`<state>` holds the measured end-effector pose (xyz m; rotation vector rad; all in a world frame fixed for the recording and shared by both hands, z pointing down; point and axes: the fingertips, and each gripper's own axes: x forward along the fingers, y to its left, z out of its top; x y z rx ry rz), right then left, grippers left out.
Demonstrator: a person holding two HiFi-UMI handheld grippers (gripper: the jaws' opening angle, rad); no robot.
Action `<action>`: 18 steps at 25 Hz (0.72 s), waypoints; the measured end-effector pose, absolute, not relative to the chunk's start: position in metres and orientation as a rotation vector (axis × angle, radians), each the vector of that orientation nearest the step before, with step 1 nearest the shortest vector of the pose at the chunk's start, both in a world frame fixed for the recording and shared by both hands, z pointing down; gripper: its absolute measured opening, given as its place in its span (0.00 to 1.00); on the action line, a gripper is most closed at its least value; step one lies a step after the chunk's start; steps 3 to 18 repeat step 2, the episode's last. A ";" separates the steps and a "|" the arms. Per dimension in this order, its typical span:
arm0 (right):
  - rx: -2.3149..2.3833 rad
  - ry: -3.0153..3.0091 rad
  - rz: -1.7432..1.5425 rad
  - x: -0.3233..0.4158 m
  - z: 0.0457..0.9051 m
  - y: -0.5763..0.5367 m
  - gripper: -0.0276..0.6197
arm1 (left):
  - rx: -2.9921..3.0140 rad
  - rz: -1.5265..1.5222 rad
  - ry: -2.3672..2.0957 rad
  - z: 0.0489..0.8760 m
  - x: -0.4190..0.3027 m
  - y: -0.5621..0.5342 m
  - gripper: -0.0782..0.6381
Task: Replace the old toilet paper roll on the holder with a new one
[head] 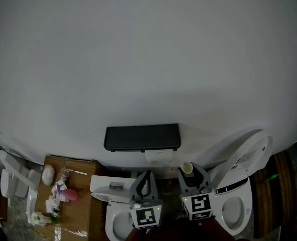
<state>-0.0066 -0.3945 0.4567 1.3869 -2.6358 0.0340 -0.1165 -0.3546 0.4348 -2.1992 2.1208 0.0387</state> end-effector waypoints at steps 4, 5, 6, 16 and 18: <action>1.388 -2.636 0.036 -0.005 0.457 -0.397 0.30 | -2.198 0.038 2.121 0.435 -0.115 -0.356 0.13; 1.388 -2.636 0.036 -0.005 0.457 -0.397 0.30 | -2.198 0.038 2.121 0.435 -0.115 -0.356 0.13; 1.388 -2.636 0.036 -0.005 0.457 -0.397 0.30 | -2.198 0.038 2.121 0.435 -0.115 -0.356 0.13; 1.388 -2.636 0.036 -0.005 0.457 -0.397 0.30 | -2.198 0.038 2.121 0.435 -0.115 -0.356 0.13; 1.388 -2.636 0.036 -0.005 0.457 -0.397 0.30 | -2.198 0.038 2.121 0.435 -0.115 -0.356 0.13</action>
